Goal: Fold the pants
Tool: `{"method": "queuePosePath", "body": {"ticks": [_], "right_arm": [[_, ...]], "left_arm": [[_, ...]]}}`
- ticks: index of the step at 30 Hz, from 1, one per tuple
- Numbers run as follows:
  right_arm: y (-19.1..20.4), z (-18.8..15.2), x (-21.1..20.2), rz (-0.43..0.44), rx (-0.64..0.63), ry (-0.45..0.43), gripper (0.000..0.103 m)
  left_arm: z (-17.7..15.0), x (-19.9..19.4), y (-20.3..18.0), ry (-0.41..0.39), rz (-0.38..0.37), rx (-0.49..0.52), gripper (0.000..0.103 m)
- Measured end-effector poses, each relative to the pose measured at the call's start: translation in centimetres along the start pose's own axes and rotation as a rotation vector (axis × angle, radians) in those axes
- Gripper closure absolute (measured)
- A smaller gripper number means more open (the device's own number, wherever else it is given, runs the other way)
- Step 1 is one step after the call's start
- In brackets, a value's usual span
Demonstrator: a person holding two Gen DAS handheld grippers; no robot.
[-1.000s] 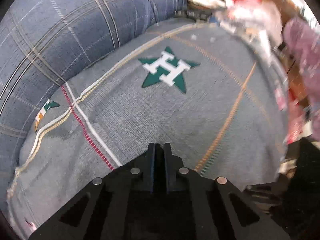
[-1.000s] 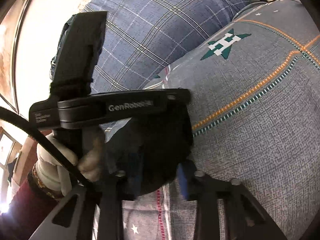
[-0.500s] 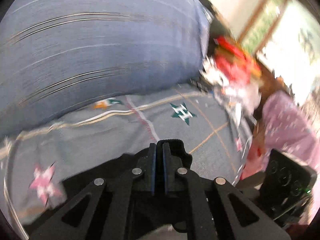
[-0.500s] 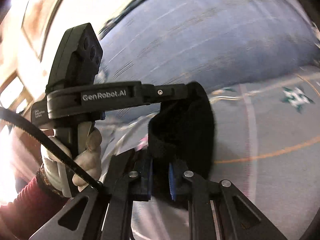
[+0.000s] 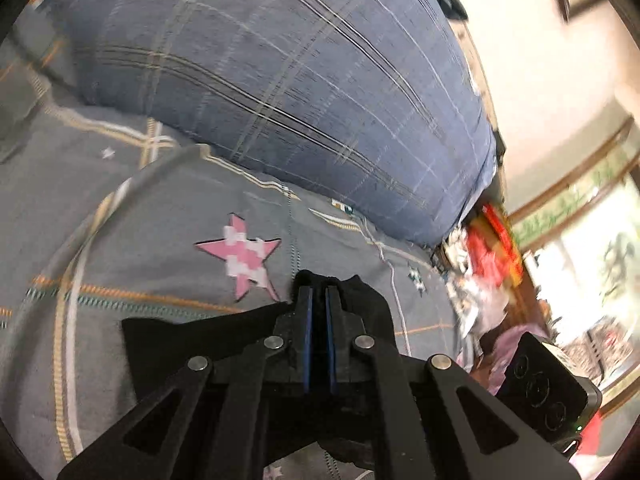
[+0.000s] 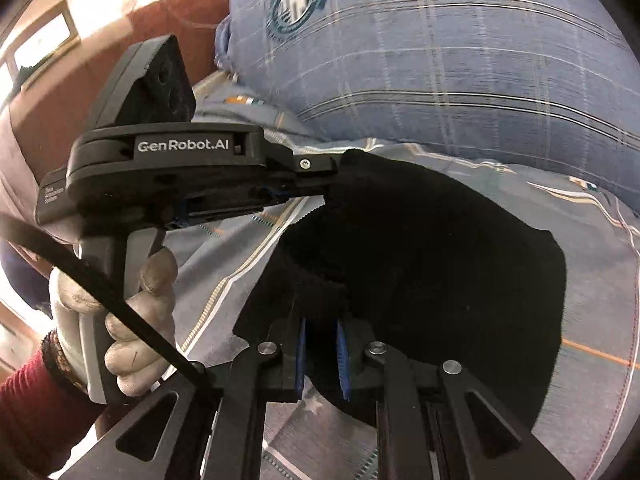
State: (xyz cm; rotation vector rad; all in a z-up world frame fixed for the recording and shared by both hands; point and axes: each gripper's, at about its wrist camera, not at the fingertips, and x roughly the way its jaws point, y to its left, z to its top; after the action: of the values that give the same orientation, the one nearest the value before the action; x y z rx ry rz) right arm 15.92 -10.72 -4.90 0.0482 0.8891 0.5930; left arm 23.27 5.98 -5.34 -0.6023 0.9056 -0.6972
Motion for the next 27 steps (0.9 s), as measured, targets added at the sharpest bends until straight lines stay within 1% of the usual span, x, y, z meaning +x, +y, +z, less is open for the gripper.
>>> {"method": "queuePosePath", "body": {"ticks": [3,5,7,11,12,13,14,15,16,17,19,21,23,24,25,26,27], "right_arm": [[1.7,0.3,0.2,-0.010,-0.044,0.009,0.089],[3.1,0.7,0.8,-0.010,-0.075,0.020,0.089],[3.8,1.0,1.6,-0.007,-0.092,0.034,0.089],[5.4,1.2,4.8,0.003,-0.130,0.082,0.089],[5.6,1.2,5.8,0.010,-0.137,0.103,0.087],[5.6,1.1,6.5,0.022,-0.137,0.118,0.081],[5.4,0.8,7.3,0.053,-0.123,0.131,0.075],[5.3,1.0,7.6,0.071,-0.113,0.124,0.070],[5.1,0.9,7.5,0.103,-0.094,0.111,0.059],[5.0,1.0,7.2,0.132,-0.076,0.108,0.048],[5.1,0.9,5.8,0.180,-0.058,0.092,0.038],[5.4,0.8,3.9,0.203,-0.071,0.073,0.037],[5.1,0.8,1.9,0.230,-0.070,0.055,0.036],[4.5,0.9,0.5,0.244,-0.053,0.036,0.036],[3.6,1.1,-0.8,0.239,-0.026,0.007,0.036],[2.8,1.0,-2.3,0.223,0.000,-0.019,0.036],[1.9,1.1,-3.0,0.201,0.023,-0.036,0.036]], "left_arm": [[-0.5,-1.8,1.1,-0.052,-0.039,-0.029,0.098],[-0.7,-2.8,2.2,-0.081,-0.047,-0.056,0.098],[-0.9,-3.5,3.6,-0.102,-0.037,-0.086,0.098],[-2.0,-3.9,7.9,-0.107,-0.016,-0.206,0.097],[-2.3,-3.8,8.4,-0.105,-0.007,-0.221,0.095],[-2.7,-3.7,9.3,-0.102,0.014,-0.248,0.092],[-2.9,-3.7,9.8,-0.103,0.019,-0.265,0.083],[-3.1,-3.9,10.3,-0.107,0.011,-0.281,0.078],[-3.3,-4.4,10.7,-0.118,-0.003,-0.293,0.072],[-3.4,-5.3,11.0,-0.143,-0.021,-0.299,0.072],[-3.4,-6.6,11.2,-0.179,-0.036,-0.297,0.071],[-3.5,-8.3,11.1,-0.228,-0.061,-0.306,0.069],[-3.4,-9.6,9.7,-0.262,-0.065,-0.286,0.069],[-3.3,-9.9,8.5,-0.268,-0.067,-0.259,0.069],[-3.2,-9.7,7.3,-0.263,-0.074,-0.234,0.067],[-2.9,-9.3,6.3,-0.252,-0.077,-0.214,0.063],[-2.7,-8.9,5.3,-0.239,-0.075,-0.193,0.061]]}}
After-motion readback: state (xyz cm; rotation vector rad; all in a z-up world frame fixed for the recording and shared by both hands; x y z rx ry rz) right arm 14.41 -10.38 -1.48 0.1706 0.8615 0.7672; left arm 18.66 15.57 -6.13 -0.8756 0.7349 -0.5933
